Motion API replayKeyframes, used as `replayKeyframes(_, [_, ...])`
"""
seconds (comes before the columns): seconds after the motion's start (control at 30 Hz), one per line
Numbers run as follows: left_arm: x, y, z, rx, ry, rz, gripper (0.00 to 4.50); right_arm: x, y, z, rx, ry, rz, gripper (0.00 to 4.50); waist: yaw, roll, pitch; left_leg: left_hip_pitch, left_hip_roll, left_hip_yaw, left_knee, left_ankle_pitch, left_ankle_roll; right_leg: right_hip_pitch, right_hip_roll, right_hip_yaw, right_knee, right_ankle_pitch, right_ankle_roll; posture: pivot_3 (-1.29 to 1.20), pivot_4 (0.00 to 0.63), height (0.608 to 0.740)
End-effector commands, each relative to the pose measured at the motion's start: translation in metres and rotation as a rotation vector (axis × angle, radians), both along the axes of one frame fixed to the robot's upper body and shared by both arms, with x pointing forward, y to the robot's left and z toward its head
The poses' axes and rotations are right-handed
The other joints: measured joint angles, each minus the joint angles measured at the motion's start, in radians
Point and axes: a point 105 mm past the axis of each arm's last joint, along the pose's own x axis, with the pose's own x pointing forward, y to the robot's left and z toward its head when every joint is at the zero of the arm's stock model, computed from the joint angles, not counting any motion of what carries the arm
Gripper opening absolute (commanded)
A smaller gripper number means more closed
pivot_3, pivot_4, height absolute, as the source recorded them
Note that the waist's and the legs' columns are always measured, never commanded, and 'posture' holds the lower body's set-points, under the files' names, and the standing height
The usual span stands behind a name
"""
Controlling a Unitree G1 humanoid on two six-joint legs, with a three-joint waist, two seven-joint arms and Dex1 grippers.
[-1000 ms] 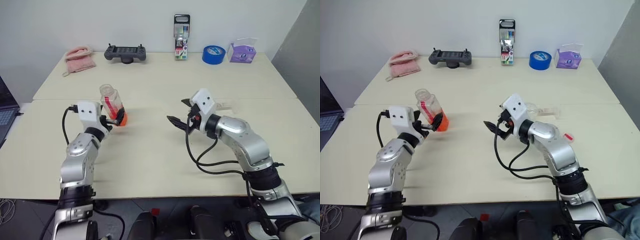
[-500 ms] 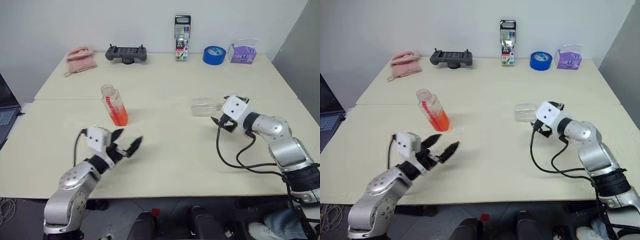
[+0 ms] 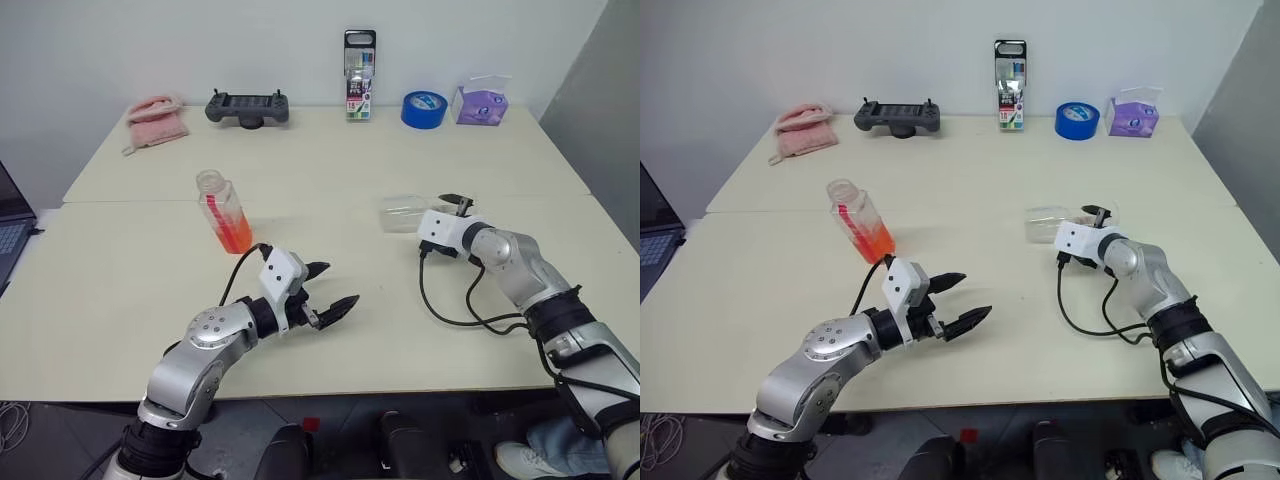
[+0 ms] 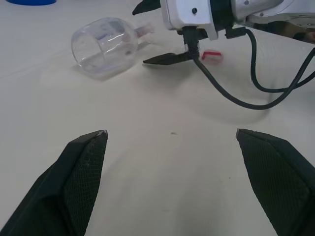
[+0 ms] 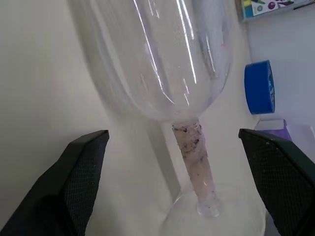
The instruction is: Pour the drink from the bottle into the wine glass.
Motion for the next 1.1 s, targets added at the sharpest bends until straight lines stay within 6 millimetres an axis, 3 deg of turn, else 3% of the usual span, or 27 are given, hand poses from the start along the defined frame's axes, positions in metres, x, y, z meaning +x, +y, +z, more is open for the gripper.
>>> replayKeyframes(0.03, [0.001, -0.003, 0.006, -0.004, -0.026, -0.005, 4.45, 0.011, -0.002, 0.002, -0.088, -0.028, 0.003, 4.5, 0.0, 0.0, 0.0, 0.0, 0.0, 0.0, 0.0, 0.0, 0.0, 0.0, 0.0, 0.0, 0.0, 0.0, 0.0, 0.0, 0.15, 0.74])
replayKeyframes(0.1, [0.001, -0.003, 0.006, -0.003, -0.027, 0.002, 4.45, 0.016, -0.003, -0.001, -0.083, -0.033, -0.013, 4.5, -0.001, 0.0, 0.0, 0.001, 0.0, 0.0, 0.0, 0.0, 0.0, 0.0, 0.0, 0.0, 0.0, 0.0, 0.0, 0.0, 0.15, 0.74])
replayKeyframes(0.2, [0.003, 0.0, 0.006, -0.001, -0.033, 0.018, 4.5, 0.018, 0.0, -0.007, -0.105, -0.02, 0.0, 3.89, -0.001, 0.0, 0.0, 0.001, 0.0, 0.0, 0.0, 0.0, 0.0, 0.001, 0.0, 0.001, 0.0, 0.0, 0.0, 0.0, 0.15, 0.74])
replayKeyframes(0.53, [0.005, 0.003, 0.009, -0.007, -0.033, 0.033, 4.5, 0.017, 0.005, -0.015, -0.142, 0.036, 0.034, 0.3, -0.002, 0.0, 0.0, 0.002, 0.0, 0.0, 0.0, 0.0, 0.0, 0.002, 0.0, 0.001, 0.001, 0.0, 0.0, 0.0, 0.15, 0.74])
replayKeyframes(0.67, [0.002, 0.008, 0.012, -0.006, -0.033, 0.03, 4.5, 0.019, 0.012, 0.01, -0.057, -0.048, 0.049, 0.27, -0.002, 0.0, 0.0, 0.002, 0.0, 0.0, 0.0, 0.0, 0.0, 0.001, 0.0, 0.0, 0.001, 0.0, 0.0, 0.0, 0.15, 0.74])
replayKeyframes(0.73, [-0.001, 0.017, 0.015, -0.016, -0.035, 0.052, 4.5, 0.018, 0.029, 0.041, 0.158, -0.117, 0.058, 0.27, -0.004, 0.0, 0.0, 0.002, 0.0, 0.0, 0.0, 0.0, 0.0, 0.001, 0.0, 0.001, 0.001, 0.0, 0.0, 0.0, 0.15, 0.74])
replayKeyframes(0.77, [-0.003, 0.024, 0.017, -0.038, -0.032, 0.077, 4.5, 0.016, 0.042, 0.059, 0.345, -0.137, 0.066, 0.27, -0.01, 0.0, 0.0, 0.002, 0.001, 0.0, -0.001, 0.0, 0.0, 0.001, 0.0, 0.001, 0.001, 0.0, 0.0, 0.0, 0.15, 0.74])
replayKeyframes(0.87, [-0.01, 0.037, 0.019, -0.077, -0.014, 0.124, 4.5, 0.002, 0.074, 0.086, 0.718, -0.14, 0.132, 0.27, -0.029, 0.0, 0.0, 0.002, 0.002, 0.0, -0.002, 0.0, 0.0, -0.001, 0.0, 0.0, 0.003, 0.0, 0.0, 0.0, 0.15, 0.74])
replayKeyframes(1.03, [-0.023, 0.04, 0.015, -0.098, 0.036, 0.135, 4.5, -0.012, 0.114, 0.078, 1.112, 0.023, 0.162, 0.26, -0.016, 0.0, 0.0, 0.002, 0.003, -0.004, -0.002, 0.0, 0.0, 0.0, 0.001, -0.003, 0.004, 0.0, -0.001, 0.0, 0.15, 0.74])
replayKeyframes(1.1, [-0.03, 0.043, 0.01, -0.084, 0.063, 0.135, 4.5, -0.017, 0.136, 0.06, 1.229, 0.124, 0.157, 0.26, -0.009, 0.0, 0.0, 0.002, 0.003, -0.005, -0.001, 0.0, 0.0, 0.001, 0.0, -0.003, 0.003, 0.0, -0.001, 0.0, 0.15, 0.74])
